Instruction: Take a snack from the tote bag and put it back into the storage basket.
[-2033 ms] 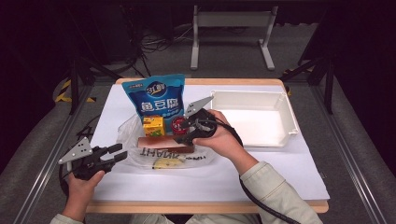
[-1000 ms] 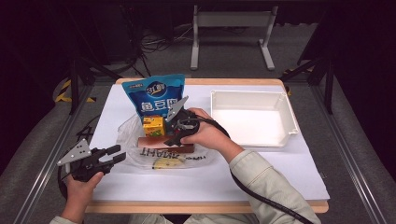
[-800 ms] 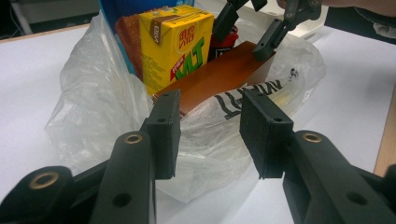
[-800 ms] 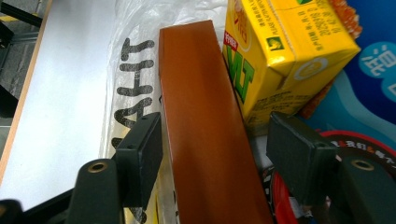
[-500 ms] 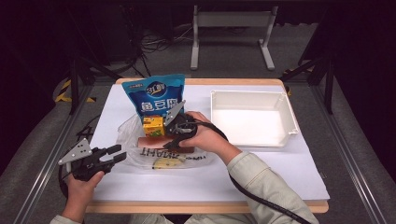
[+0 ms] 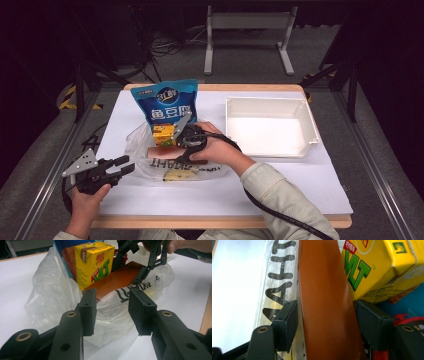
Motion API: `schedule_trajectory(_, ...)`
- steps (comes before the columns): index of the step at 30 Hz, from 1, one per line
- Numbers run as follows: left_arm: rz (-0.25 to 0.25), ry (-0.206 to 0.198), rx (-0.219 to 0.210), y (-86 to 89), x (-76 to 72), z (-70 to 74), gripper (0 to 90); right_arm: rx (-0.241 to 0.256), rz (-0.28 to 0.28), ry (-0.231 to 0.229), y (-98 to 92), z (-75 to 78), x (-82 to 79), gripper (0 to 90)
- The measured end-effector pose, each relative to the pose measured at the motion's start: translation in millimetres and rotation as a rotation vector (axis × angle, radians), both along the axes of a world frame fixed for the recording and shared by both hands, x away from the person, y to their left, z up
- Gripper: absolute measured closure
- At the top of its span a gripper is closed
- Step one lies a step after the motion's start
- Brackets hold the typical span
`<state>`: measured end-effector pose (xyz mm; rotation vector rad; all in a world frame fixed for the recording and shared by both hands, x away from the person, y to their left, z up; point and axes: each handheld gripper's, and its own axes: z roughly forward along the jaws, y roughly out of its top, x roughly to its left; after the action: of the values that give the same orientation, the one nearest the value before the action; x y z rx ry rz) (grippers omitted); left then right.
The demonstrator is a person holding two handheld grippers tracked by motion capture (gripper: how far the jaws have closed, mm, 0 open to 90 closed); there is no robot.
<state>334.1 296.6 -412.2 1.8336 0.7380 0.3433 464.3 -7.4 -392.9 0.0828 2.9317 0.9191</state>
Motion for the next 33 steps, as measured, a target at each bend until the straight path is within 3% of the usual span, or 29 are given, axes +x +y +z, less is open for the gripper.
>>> schedule_trajectory(7,0.000,0.000,-0.001,0.0,0.2,-0.3,58.5,-0.019,0.006,0.013,1.9,-0.4,-2.8,34.6)
schedule_trajectory(21,-0.003,0.006,-0.001,-0.5,1.6,-0.8,58.3,-0.135,0.020,-0.001,12.9,-7.6,-6.5,35.8)
schedule_trajectory(33,-0.002,0.014,-0.002,-0.5,1.9,-1.3,58.2,-0.194,0.043,-0.053,19.3,-11.6,-8.6,40.0)
